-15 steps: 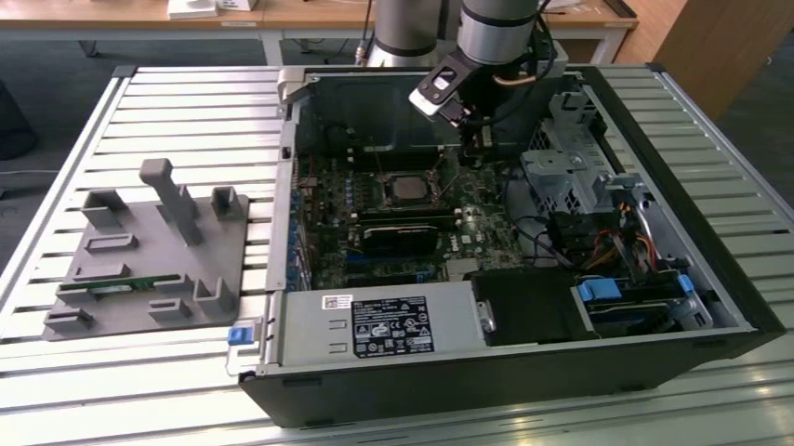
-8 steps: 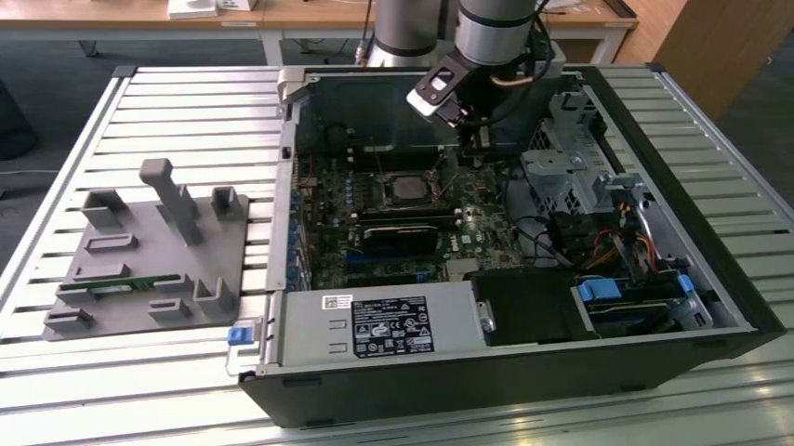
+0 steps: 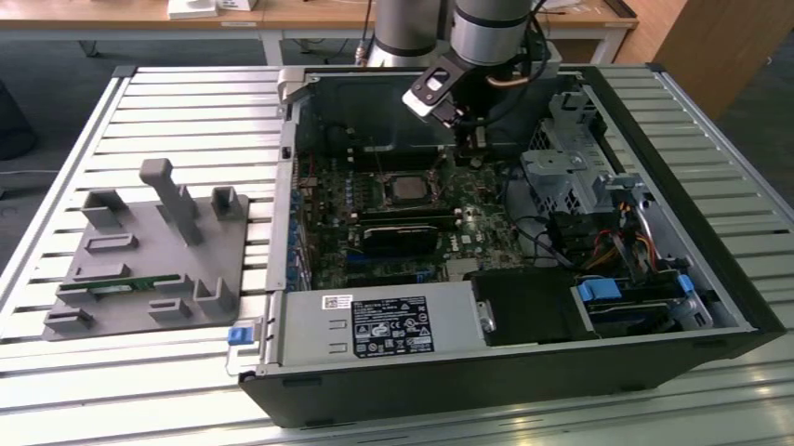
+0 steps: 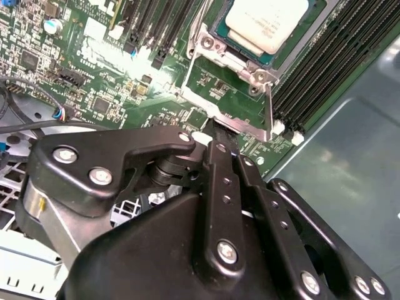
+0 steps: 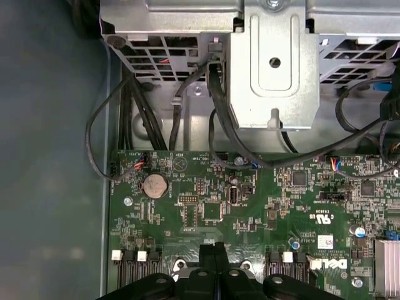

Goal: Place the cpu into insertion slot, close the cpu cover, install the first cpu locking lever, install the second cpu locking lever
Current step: 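Close the cpu cover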

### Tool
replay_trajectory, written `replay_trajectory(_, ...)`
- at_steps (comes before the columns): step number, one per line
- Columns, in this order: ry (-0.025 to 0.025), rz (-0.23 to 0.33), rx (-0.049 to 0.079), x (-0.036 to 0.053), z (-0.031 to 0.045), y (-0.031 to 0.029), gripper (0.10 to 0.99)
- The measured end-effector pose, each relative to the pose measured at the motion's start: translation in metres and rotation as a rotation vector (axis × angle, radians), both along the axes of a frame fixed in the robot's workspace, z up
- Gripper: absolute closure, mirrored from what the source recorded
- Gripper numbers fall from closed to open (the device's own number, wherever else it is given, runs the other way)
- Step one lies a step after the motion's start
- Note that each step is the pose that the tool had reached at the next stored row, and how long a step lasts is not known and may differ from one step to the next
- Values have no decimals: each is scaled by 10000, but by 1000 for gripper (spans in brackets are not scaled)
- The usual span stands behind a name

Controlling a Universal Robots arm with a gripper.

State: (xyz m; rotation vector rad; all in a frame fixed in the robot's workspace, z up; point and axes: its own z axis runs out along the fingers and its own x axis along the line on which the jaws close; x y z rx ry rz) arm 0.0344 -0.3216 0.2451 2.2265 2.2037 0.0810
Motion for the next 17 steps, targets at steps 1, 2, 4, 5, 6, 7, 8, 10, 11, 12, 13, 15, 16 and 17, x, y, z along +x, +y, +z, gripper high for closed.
replay_trajectory(1, 0, 0, 1, -9, -1, 0, 980)
replay_trajectory(2, 0, 0, 0, -17, -1, 0, 980)
replay_trajectory(4, 0, 0, 0, -33, -1, 0, 980)
replay_trajectory(5, 0, 0, 0, -40, -2, 0, 980)
replay_trajectory(6, 0, 0, -1, -48, -2, 0, 980)
replay_trajectory(7, 0, 0, 0, -55, -3, 0, 980)
replay_trajectory(8, 0, 1, 0, -63, -3, 0, 980)
replay_trajectory(10, -1, 0, 0, -80, -4, 0, 980)
replay_trajectory(11, 0, 0, 0, -89, -4, 0, 980)
replay_trajectory(12, -1, 0, 0, -98, -5, 0, 980)
replay_trajectory(13, 0, 0, 1, -108, -5, 0, 980)
replay_trajectory(15, 0, 0, -1, -126, -5, 0, 980)
replay_trajectory(16, 0, 0, 0, -134, -6, 0, 980)
replay_trajectory(17, -1, 0, 0, -143, -6, 0, 980)
